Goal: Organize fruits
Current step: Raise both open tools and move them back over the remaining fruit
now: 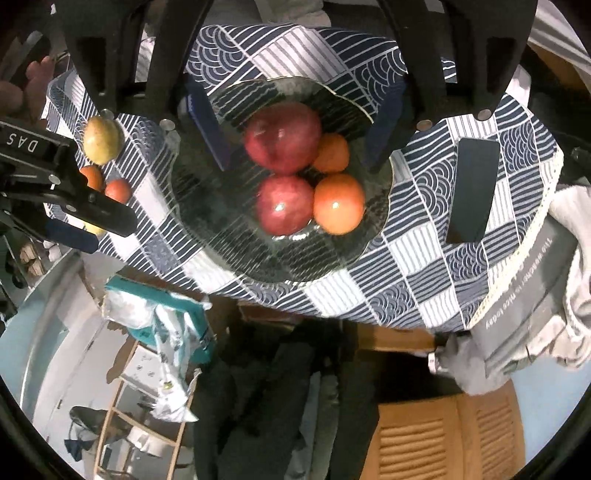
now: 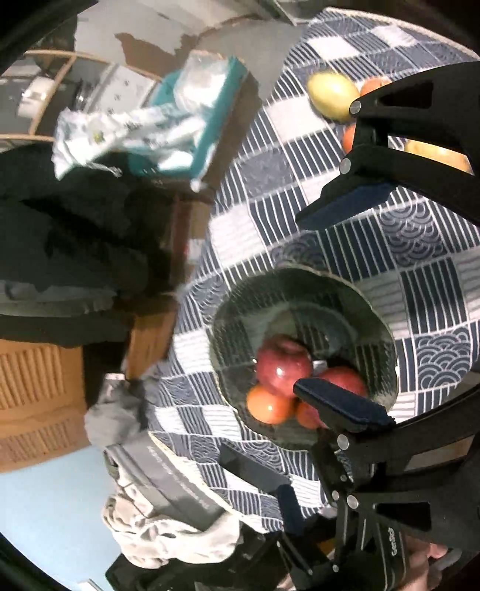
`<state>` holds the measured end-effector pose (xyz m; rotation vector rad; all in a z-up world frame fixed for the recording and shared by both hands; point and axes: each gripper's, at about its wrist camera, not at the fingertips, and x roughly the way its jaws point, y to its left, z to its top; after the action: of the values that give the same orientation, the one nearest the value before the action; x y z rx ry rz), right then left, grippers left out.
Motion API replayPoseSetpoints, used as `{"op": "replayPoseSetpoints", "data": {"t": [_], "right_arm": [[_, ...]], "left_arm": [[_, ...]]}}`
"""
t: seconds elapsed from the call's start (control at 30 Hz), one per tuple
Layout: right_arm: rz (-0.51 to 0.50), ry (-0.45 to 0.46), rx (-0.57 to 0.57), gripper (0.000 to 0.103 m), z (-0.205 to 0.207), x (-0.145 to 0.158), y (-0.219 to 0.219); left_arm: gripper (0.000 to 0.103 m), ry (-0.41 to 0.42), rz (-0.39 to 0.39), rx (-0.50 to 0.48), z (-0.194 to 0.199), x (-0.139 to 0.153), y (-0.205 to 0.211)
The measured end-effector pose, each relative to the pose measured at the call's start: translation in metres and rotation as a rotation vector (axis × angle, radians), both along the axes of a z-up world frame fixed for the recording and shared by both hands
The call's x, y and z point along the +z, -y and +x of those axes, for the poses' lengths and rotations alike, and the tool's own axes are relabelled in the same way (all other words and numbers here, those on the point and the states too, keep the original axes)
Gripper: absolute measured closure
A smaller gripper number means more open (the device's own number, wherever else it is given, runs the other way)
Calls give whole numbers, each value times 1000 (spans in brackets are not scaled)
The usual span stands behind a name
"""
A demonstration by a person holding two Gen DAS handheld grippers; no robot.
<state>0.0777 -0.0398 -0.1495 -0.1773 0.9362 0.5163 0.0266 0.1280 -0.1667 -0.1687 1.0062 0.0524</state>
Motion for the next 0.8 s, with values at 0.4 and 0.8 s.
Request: {"op": "replayPoseSetpoints", "data": {"t": [0.4,0.8], "right_arm": [[26,133,-67,20,-23,46,40],[32,239,-116,20,-45,81,81]], "left_arm": [[23,120,33,-45,-5,50,35],[17,198,68,-82,-10,80,66]]}}
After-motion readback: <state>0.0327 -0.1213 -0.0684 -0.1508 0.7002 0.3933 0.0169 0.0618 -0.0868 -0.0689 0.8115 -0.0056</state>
